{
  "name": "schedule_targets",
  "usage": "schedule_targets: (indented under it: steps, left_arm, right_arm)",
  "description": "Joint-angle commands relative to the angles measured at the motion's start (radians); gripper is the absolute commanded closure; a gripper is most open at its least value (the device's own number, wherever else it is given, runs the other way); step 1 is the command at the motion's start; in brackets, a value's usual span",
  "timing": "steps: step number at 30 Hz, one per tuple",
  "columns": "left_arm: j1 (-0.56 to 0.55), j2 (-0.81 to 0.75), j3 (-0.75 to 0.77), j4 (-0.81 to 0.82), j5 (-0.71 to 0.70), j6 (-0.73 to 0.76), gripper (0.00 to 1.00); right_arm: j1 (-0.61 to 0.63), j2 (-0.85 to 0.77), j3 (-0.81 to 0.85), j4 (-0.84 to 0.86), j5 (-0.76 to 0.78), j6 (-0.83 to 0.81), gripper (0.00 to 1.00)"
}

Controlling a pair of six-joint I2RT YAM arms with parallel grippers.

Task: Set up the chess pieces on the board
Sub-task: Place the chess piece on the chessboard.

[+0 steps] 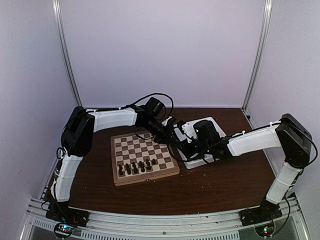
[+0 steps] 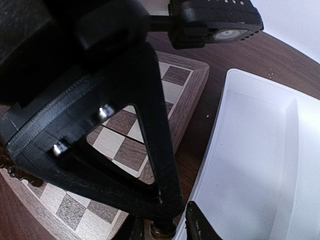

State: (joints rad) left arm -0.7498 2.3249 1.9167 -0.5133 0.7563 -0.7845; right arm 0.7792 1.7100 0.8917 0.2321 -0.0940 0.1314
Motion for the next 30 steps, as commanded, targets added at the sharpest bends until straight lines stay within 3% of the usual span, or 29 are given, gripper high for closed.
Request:
schedule_targets:
  steps: [1, 12, 25, 30]
  left_arm:
    - [0.004, 0.01, -0.005, 0.028, 0.014, 0.019, 0.94]
    - [0.008, 0.002, 0.009, -0.011, -0.007, 0.046, 0.94]
    - [0.007, -0.087, -0.009, -0.123, -0.165, 0.148, 0.95]
    - [-0.014, -0.15, -0.061, -0.125, -0.255, 0.203, 0.95]
  right_arm:
    - [0.006, -0.002, 0.013, 0.026, 0.021, 0.001, 0.69]
    - [0.005, -0.063, -0.043, 0.063, 0.04, 0.004, 0.43]
    - [-0.043, -0.335, -0.142, -0.007, 0.069, 0.02, 0.41]
    - [-0.074, -0.393, -0.214, 0.027, 0.149, 0.037, 0.4]
